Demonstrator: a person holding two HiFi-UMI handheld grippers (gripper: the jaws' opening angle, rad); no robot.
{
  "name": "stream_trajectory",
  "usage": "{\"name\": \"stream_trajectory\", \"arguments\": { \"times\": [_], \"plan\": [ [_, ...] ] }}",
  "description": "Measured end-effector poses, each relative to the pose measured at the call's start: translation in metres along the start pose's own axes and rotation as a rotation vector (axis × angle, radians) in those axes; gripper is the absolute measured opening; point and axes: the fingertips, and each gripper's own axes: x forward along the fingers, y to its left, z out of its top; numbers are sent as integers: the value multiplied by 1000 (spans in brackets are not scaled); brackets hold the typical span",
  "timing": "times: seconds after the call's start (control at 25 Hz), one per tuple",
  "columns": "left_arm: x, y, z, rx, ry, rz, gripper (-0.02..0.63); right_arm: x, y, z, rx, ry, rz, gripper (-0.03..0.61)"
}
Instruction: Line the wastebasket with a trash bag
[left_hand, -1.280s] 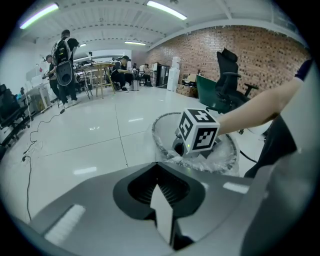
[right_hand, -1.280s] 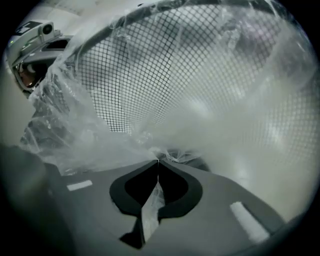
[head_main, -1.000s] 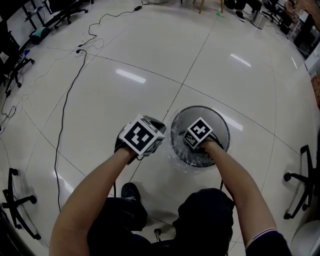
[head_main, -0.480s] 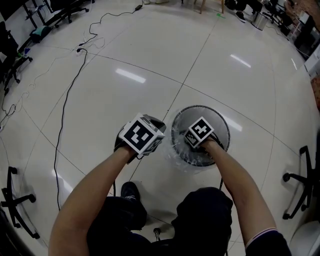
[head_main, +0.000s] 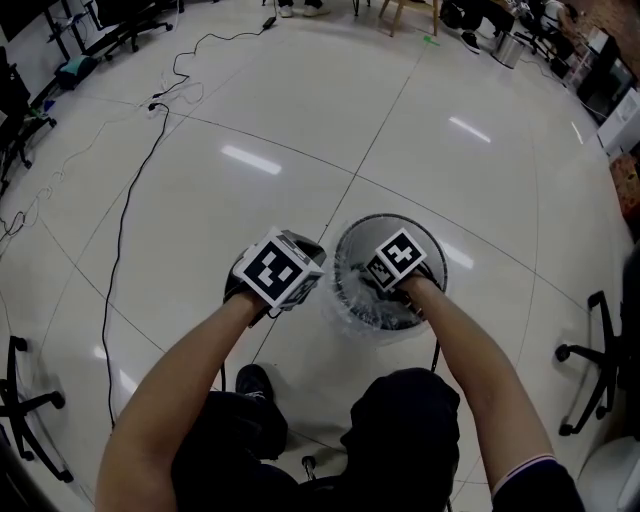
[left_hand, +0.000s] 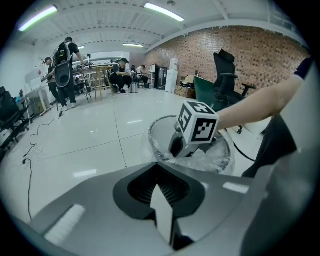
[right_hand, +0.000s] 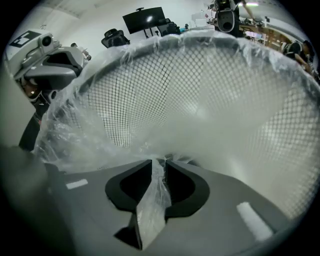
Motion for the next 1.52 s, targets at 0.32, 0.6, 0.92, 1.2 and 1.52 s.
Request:
{"name": "stream_trajectory", "arguments": {
  "times": [0.32, 0.6, 0.92, 1.2, 1.52],
  "plan": [
    [-9, 0, 2, 8, -15, 9, 12, -21, -2, 13, 1, -88, -51, 73],
    [-12, -7, 4, 18, -29, 4, 12, -25, 1, 17, -7, -110, -59, 69],
    [-18, 2, -8, 7, -17, 14, 12, -17, 10, 37, -31, -145, -47, 69],
    [-22, 7, -11, -6, -24, 15, 12, -16, 15, 43, -42, -154, -54, 63],
    [-21, -3, 2, 23, -32, 15, 11, -48, -4, 34, -34, -213, -114, 58]
  ]
}}
